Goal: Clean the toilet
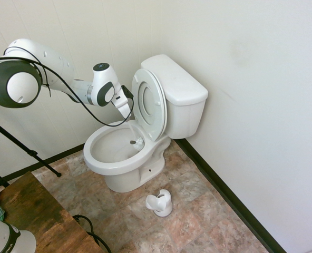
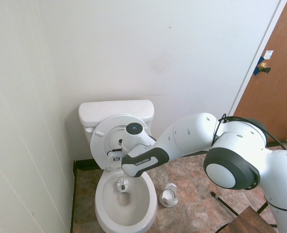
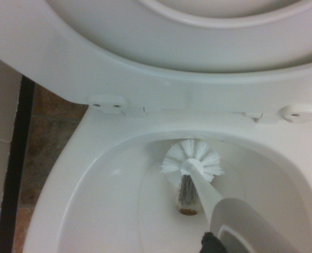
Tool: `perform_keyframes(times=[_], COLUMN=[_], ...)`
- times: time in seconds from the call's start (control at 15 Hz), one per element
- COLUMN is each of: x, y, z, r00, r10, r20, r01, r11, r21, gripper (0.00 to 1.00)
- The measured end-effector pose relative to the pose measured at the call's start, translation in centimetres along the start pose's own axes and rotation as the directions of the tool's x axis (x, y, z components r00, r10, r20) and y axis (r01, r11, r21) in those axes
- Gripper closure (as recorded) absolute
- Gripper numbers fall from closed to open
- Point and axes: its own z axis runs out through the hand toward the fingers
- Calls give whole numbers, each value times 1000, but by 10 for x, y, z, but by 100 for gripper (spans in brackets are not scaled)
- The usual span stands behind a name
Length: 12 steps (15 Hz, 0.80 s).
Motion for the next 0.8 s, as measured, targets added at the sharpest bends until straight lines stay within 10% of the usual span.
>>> perform_keyframes(times=[0.8], x=[100], y=[105], z=[-224], r00=[999], r10=[49], r20=[9], r01=[-49], r11=[999], r21=[24], gripper=[100])
